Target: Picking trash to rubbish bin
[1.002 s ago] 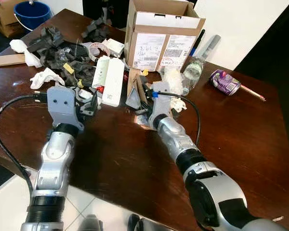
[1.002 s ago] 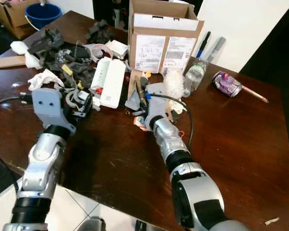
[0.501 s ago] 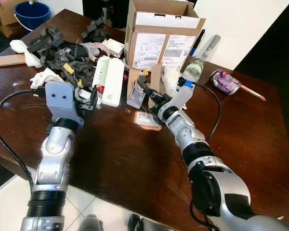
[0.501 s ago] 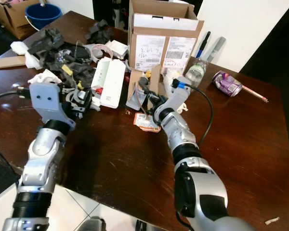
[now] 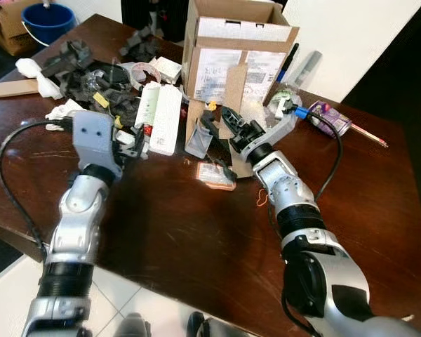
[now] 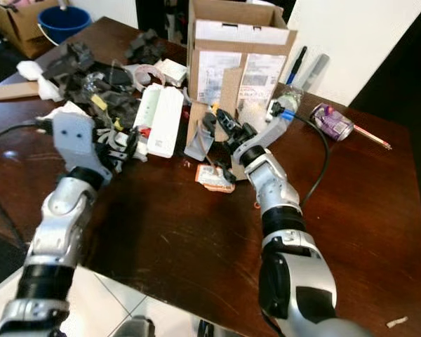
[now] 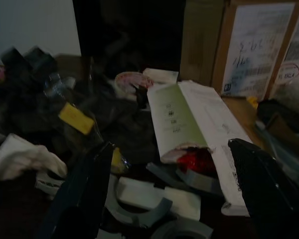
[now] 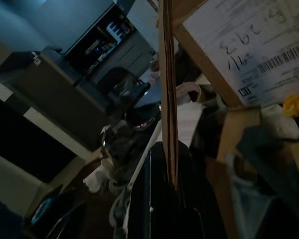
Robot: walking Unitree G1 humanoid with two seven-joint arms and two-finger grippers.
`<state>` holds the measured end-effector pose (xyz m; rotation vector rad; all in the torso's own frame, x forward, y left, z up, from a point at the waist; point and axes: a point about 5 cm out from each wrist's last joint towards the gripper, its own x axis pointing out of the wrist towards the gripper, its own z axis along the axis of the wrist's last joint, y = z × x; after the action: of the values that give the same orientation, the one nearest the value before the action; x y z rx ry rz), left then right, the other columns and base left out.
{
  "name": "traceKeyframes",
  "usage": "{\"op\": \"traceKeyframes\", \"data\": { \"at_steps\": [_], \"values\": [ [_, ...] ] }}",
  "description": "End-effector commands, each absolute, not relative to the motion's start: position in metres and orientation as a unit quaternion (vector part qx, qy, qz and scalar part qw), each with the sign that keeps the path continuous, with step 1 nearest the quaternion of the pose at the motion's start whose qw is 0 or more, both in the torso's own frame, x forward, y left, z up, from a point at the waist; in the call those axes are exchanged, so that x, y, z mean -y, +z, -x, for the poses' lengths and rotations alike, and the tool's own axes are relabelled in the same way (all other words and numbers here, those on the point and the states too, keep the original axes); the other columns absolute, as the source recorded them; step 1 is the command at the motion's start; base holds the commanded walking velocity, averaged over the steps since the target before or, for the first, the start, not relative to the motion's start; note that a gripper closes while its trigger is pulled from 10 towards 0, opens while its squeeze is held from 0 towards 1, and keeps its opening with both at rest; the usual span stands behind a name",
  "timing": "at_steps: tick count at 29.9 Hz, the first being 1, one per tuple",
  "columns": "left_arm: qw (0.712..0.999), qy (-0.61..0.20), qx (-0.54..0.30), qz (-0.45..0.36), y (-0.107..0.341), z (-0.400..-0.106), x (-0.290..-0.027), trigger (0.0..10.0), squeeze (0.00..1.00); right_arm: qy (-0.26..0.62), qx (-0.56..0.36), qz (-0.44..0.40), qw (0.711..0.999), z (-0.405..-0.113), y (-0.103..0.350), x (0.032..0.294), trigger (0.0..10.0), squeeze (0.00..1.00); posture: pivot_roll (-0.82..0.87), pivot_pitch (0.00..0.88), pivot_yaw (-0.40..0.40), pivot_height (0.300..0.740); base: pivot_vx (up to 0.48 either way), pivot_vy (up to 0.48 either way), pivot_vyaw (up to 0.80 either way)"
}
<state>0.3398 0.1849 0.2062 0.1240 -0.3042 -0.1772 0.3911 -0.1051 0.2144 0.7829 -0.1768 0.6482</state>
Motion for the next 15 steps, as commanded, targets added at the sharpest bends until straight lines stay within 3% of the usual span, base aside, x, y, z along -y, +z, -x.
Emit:
{"op": "traceKeyframes", "data": {
  "at_steps": [1, 15],
  "values": [
    [0.984, -0.092, 0.136, -0.071, 0.200, -0.346, -0.191, 10.0, 0.00, 0.306, 0.078, -0.375, 0.872, -0.388, 0.208, 0.112, 0.0, 0.00, 0.14, 0.235, -0.151, 0.740, 0.000, 0.000, 0.00],
    [0.983, -0.079, 0.140, -0.088, 0.222, -0.370, -0.213, 10.0, 0.00, 0.322, 0.084, -0.357, 0.873, -0.372, 0.210, 0.121, 0.0, 0.00, 0.07, 0.299, -0.163, 0.740, 0.000, 0.000, 0.00]
  ]
}}
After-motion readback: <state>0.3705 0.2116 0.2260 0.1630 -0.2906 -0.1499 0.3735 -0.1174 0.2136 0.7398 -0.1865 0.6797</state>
